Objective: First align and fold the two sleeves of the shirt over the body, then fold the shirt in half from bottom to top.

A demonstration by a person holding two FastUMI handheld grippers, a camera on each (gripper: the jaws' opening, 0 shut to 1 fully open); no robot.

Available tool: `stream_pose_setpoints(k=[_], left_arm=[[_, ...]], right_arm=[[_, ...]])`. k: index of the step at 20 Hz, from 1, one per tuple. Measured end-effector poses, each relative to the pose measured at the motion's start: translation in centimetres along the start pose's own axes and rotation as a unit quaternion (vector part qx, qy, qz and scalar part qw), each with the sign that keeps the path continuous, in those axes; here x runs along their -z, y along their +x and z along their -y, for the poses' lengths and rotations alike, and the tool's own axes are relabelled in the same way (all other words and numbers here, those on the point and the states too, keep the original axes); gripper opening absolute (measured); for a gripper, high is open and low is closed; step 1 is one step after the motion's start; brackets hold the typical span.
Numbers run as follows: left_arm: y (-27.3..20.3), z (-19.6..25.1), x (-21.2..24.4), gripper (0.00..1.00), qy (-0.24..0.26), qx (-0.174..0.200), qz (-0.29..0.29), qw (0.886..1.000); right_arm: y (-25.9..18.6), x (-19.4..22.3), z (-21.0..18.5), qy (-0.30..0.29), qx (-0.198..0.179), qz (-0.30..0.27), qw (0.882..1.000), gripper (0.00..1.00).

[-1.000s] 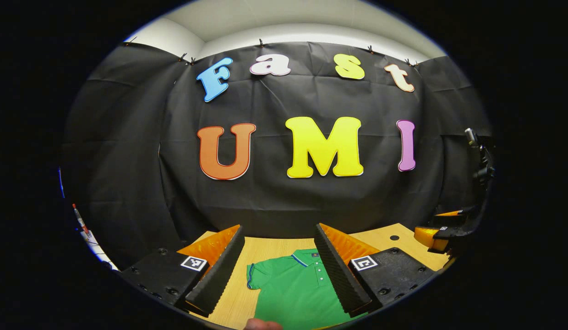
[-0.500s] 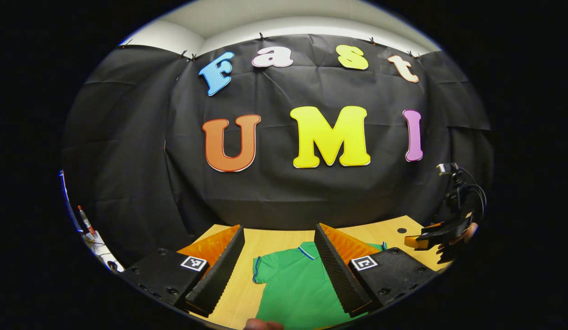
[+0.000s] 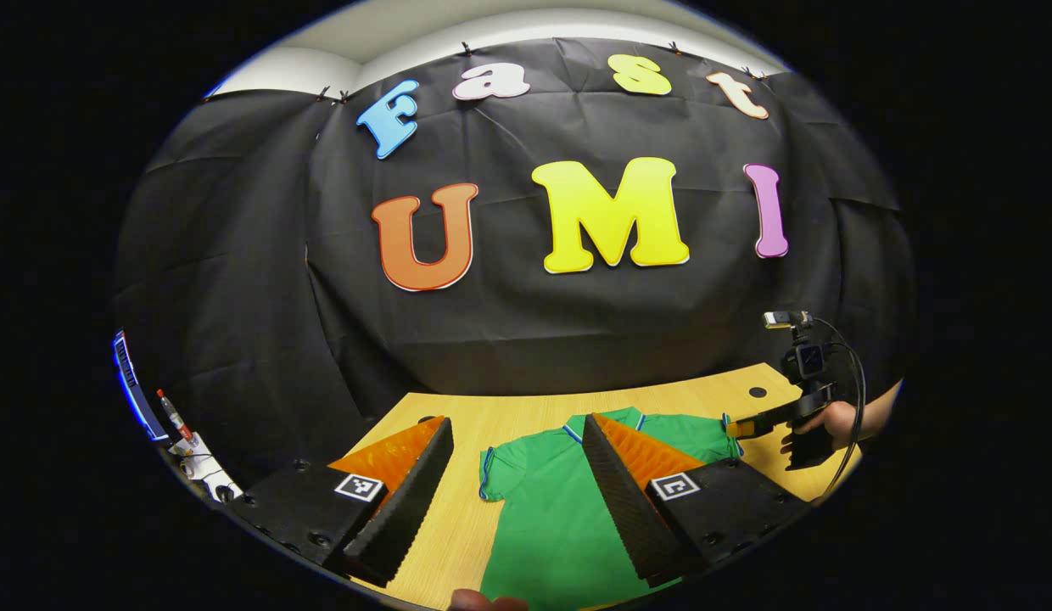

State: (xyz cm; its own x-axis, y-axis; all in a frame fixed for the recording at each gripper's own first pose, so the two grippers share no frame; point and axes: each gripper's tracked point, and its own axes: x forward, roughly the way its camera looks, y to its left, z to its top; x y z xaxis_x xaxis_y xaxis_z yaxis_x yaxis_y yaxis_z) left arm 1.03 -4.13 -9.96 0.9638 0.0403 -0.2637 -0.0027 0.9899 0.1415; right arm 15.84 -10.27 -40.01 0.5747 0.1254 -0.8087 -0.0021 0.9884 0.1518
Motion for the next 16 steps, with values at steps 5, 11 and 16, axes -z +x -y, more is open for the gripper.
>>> stream_pose_setpoints(k=[5, 11, 16], left_arm=[[-0.1, 0.1, 1.1, 1.00, 0.012, -0.006, -0.011, 1.000], [0.5, -0.1, 2.4, 1.00, 0.007, -0.010, -0.033, 0.999], [0.7, 0.0, 2.6, 1.00, 0.008, -0.008, -0.040, 0.999]], right_arm=[[3.4, 0.1, 1.2, 0.021, 0.014, -0.015, 1.000, 0.95], [6.0, 1.4, 2.1, 0.019, 0.034, -0.041, 0.998, 0.58], [6.2, 1.2, 2.2, 0.015, 0.023, -0.040, 0.999, 0.09]])
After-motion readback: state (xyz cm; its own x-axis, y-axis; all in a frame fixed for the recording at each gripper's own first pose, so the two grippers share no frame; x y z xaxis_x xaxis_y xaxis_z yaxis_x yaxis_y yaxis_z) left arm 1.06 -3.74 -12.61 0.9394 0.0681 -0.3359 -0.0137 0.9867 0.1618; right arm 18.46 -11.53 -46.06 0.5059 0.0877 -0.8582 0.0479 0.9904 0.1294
